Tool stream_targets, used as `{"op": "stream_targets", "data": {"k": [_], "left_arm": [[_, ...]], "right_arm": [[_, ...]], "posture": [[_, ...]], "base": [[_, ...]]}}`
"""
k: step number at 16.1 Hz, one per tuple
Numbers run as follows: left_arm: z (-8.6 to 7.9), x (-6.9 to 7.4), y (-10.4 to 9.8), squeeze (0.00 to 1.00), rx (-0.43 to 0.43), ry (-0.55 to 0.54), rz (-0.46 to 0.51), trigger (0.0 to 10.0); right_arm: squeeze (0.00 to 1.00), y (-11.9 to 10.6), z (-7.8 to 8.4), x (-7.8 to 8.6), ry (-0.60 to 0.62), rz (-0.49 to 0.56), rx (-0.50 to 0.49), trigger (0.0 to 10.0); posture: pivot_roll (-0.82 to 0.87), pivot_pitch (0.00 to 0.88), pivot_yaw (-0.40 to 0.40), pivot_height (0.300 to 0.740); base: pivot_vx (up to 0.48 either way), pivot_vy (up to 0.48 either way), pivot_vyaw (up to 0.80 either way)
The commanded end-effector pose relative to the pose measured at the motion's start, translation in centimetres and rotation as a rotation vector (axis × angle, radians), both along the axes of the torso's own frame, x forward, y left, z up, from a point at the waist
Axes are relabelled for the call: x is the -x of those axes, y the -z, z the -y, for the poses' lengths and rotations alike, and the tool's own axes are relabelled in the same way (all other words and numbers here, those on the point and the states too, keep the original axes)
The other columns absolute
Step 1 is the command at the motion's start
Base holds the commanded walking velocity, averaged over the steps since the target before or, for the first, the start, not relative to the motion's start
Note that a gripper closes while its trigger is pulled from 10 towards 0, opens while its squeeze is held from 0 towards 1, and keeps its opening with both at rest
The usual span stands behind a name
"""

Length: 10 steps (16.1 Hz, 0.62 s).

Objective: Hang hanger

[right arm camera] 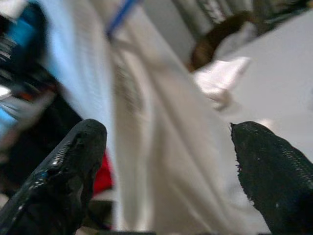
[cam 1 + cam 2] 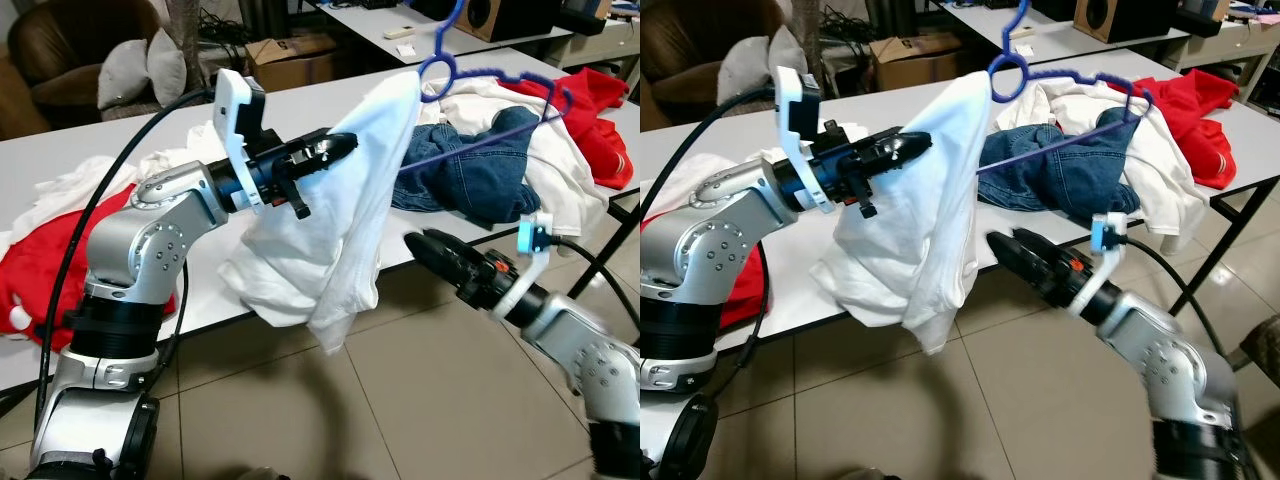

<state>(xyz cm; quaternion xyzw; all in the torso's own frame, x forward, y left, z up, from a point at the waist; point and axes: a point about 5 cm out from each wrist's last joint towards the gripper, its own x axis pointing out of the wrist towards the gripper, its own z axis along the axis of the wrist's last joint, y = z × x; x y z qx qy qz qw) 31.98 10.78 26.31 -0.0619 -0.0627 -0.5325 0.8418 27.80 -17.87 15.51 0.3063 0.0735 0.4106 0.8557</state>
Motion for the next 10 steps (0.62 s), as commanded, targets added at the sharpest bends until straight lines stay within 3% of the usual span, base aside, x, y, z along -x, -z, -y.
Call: {"op": "stream_targets", "data": {"k": [1,3,5,9,10], "left_arm": [[0.5,0.5,-0.9,0.0,-0.002,0.017,0.035,0.0],[0.8,0.6,-1.2,0.0,0.006,0.023,0.04,0.0],[0.9,0.7,-1.5,0.0,0.012,0.024,0.047,0.0],[1.1,0.7,-1.9,0.0,0.018,0.024,0.06,0.0],[1.1,0.6,-1.9,0.0,0.017,0.018,0.062,0.0]], "right_arm": [[1.0,0.3,-0.4,-0.5,-0.012,-0.021,0.0,10.0],[1.0,1.2,-0.7,-1.3,0.004,-0.069,0.041,10.0],[0.0,1.9,-1.5,-1.9,-0.026,-0.108,0.065,10.0],[0.0,2.6,-2.7,-2.3,-0.075,-0.138,0.115,10.0],[0.0,3.1,-3.0,-2.3,-0.096,-0.163,0.172,10.0]], "posture": [[-0.06,0.0,0.067,0.74],[-0.05,0.0,0.061,0.74],[-0.05,0.0,0.06,0.74],[-0.05,0.0,0.057,0.74],[-0.05,0.0,0.057,0.74]], "base": [[0.0,0.0,0.0],[0.0,0.0,0.0],[0.0,0.0,0.0],[0.0,0.0,0.0],[0.0,0.0,0.0]]}}
